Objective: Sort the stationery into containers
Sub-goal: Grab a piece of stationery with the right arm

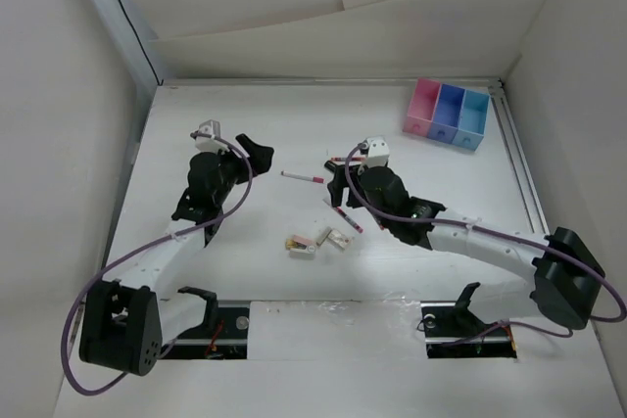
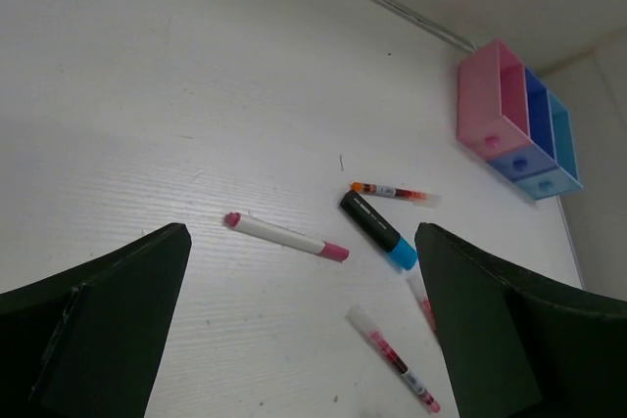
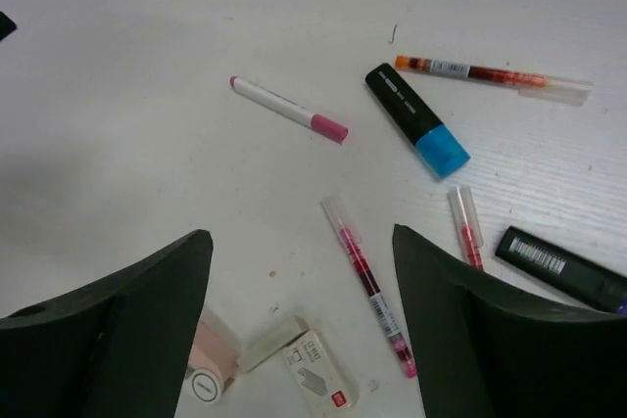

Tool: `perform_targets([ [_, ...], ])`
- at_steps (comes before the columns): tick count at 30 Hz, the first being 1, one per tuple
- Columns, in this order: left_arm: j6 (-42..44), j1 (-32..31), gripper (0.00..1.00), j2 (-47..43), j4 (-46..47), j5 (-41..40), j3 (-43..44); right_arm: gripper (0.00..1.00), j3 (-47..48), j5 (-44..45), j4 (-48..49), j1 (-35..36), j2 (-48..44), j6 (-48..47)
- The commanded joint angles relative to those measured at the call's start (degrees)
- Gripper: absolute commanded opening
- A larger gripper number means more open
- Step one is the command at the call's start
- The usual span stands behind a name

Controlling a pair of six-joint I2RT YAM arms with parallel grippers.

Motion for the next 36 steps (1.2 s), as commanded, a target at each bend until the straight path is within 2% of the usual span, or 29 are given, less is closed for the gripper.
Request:
perform_targets([
  [1, -3.1, -0.5, 1.0, -3.6, 1.8, -1.6, 0.0, 0.77, 3.0, -1.8, -1.5, 0.0, 2.0, -0.9],
  [2, -3.1, -0.5, 1.0, -3.6, 1.8, -1.6, 0.0, 0.58, 3.0, -2.6, -1.5, 0.0, 2.0, -0.9],
  [3, -2.6, -0.5, 1.0, -3.6, 1.8, -1.0, 0.0, 0.32, 3.5, -2.6, -1.5, -0.5, 2.9, -0.9],
  [4, -0.7, -0.5, 1.0, -3.6, 3.1, 0.0, -0.7, 0.0, 4.1, -3.2, -2.0, -0.5, 4.3, -0.9],
  [6, 1.1, -1.6, 1.0, -5.1, 3.8, 0.7, -2.5, 0.0, 4.9, -4.8, -2.0, -0.5, 5.9, -0.9],
  [8, 4.4, -3.8, 1.0, -6.8, 3.8, -1.9, -4.2, 0.0, 5.7, -4.8, -2.0, -0.5, 8.4, -0.9],
  [10, 6.1, -6.8, 1.0, -10.6, 4.9, -9.1, -5.9, 0.0, 8.0, -4.3, -3.3, -0.5, 10.1, -0.9],
  [12, 7.6, -6.9, 1.0, -13.1, 6.8, -13.6, -8.1, 0.0, 9.7, -3.7, -4.6, -1.0, 12.9, -1.5],
  [13, 7.6, -6.9, 1.0, -15.4, 6.9, -15.2, -8.6, 0.04, 10.6, -4.4, -4.6, -2.9, 14.1, -2.2],
  [14, 7.6, -6.9, 1.0, -16.4, 7.4, -15.9, -8.6, 0.17, 12.7, -4.4, -5.3, -3.7, 16.6, -2.2],
  [17, 6.8, -6.9, 1.0, -18.4, 7.5, -16.5, -10.1, 0.48, 17.9, -8.9, -7.4, -7.3, 20.8, -3.3],
  [18, 5.7, -6.9, 1.0, -18.4, 3.6, -18.4, -9.3, 0.62, 19.2, -9.9, -8.7, -8.0, 23.4, -3.3],
  [19, 4.6, -6.9, 1.0, -18.4, 1.9, -21.0, -8.7, 0.65, 20.5, -9.9, -9.6, -8.6, 24.6, -3.8],
  [21, 3.3, -6.9, 1.0, -19.1, 0.5, -21.0, -8.1, 0.72, 22.2, -9.9, -10.3, -10.1, 26.8, -3.8],
  [26, 1.9, -6.9, 1.0, -21.1, 2.9, -18.3, -10.7, 0.75, 24.5, -12.5, -14.4, -13.5, 30.2, -6.0],
  [36, 1.3, -6.9, 1.0, -17.1, 3.6, -16.0, -9.6, 0.8, 28.7, -16.0, -17.0, -16.9, 36.8, -11.2],
])
